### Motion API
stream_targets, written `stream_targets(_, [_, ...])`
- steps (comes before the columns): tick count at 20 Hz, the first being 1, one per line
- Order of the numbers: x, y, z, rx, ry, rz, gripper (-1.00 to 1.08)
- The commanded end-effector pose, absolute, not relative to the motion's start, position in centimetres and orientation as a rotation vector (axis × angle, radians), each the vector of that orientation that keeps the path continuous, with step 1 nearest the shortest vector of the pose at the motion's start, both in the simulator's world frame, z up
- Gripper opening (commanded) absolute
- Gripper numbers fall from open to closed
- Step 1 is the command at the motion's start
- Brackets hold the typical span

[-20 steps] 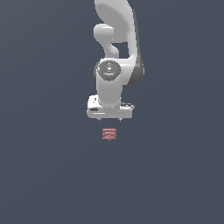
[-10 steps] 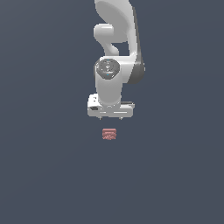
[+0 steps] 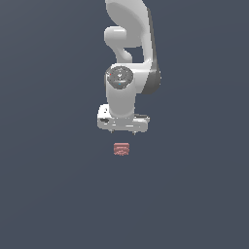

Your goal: Pick up the object and move it to a goal position.

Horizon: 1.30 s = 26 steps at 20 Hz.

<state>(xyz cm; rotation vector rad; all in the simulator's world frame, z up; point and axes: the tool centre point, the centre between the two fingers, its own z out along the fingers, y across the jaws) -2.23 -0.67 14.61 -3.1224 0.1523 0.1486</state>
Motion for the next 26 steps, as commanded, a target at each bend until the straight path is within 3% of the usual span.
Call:
stream_targets(1, [-2.2,-0.7,14.5,-3.12,0.207,0.146,1.0])
stream_targets(26, [-1.1,-0.9,12.3,-2.908,1.191,0.093,1.0])
